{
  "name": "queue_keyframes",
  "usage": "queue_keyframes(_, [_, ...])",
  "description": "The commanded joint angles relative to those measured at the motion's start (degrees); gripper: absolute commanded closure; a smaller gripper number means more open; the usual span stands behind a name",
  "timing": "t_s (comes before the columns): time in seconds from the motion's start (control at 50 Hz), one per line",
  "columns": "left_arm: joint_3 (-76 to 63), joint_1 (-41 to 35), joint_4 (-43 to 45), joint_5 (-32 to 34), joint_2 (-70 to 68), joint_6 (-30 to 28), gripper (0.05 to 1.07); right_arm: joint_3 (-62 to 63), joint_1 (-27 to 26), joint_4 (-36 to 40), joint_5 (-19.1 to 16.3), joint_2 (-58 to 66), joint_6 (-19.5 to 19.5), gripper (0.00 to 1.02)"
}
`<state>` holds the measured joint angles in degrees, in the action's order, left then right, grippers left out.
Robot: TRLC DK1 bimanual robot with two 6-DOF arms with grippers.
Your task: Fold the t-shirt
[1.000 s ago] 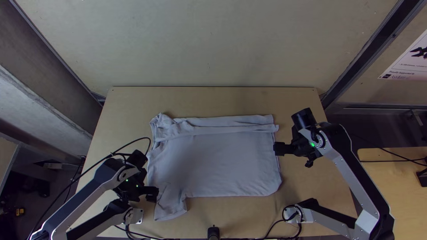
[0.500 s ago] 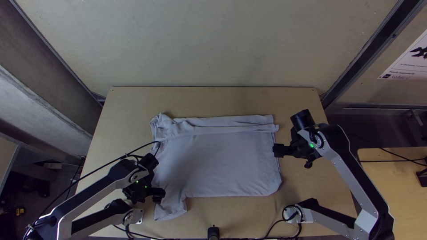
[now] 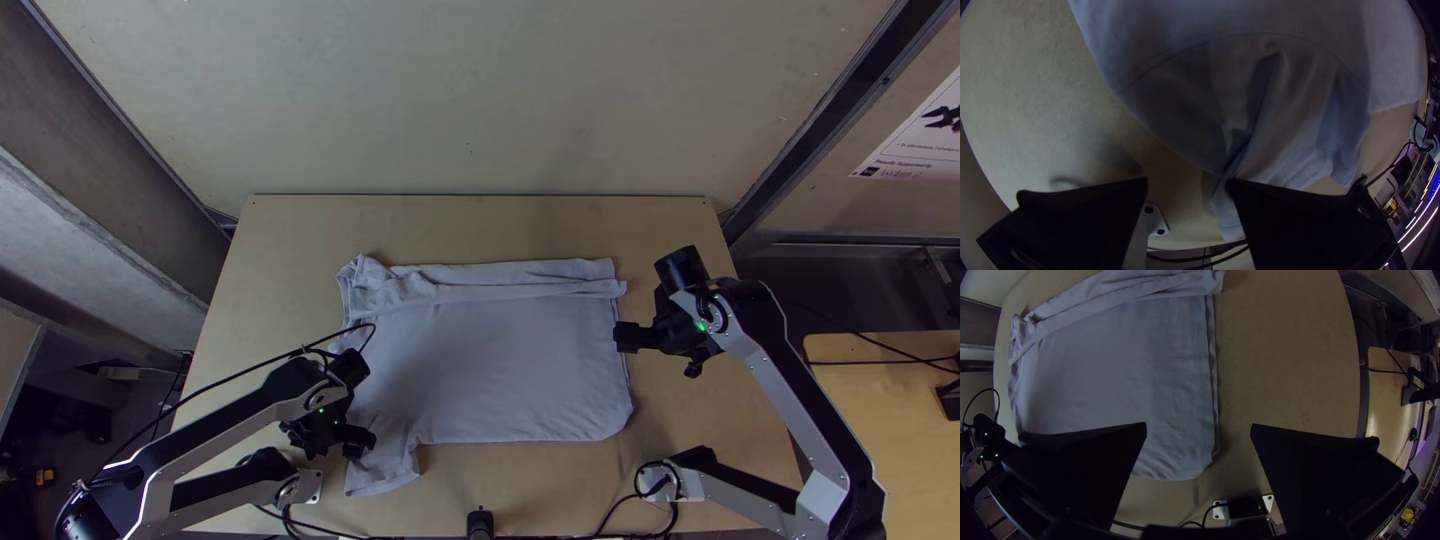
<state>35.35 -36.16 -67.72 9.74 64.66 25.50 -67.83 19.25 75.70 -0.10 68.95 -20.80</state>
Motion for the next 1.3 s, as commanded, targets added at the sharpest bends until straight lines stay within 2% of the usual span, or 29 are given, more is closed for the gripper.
queue_keyframes(0.0, [-1.08,-1.81,-0.57,-1.3,0.46,-0.27,0.56,1.48,-1.32,-0.38,-0.6,0.66,-0.3,0.07])
queue_keyframes(0.14, [-0.64,-4.44,-0.57,-1.3,0.02,-0.71,0.97,1.83,-2.28,-0.47,-0.69,1.54,0.05,0.07])
queue_keyframes(0.18, [-0.46,-4.97,-0.48,-1.3,0.02,-0.62,1.03,2.09,-2.9,-0.47,-0.69,1.8,0.23,0.07])
queue_keyframes(0.5, [0.51,-6.38,-0.48,0.81,0.64,-1.24,1.03,9.47,-3.51,-0.2,-0.78,4.62,1.9,0.07])
queue_keyframes(0.98, [1.21,-5.85,1.19,0.81,0.81,-1.85,1.04,20.37,-2.19,-0.64,-7.46,9.89,5.68,0.07])
queue_keyframes(1.1, [1.21,-5.76,1.19,0.81,0.81,-1.68,1.04,22.31,-2.11,-2.49,-7.99,10.15,6.56,0.16])
queue_keyframes(1.28, [1.21,-5.5,1.19,0.72,0.81,-1.59,1.04,24.5,-0.79,-3.19,-9.22,13.76,6.91,0.16])
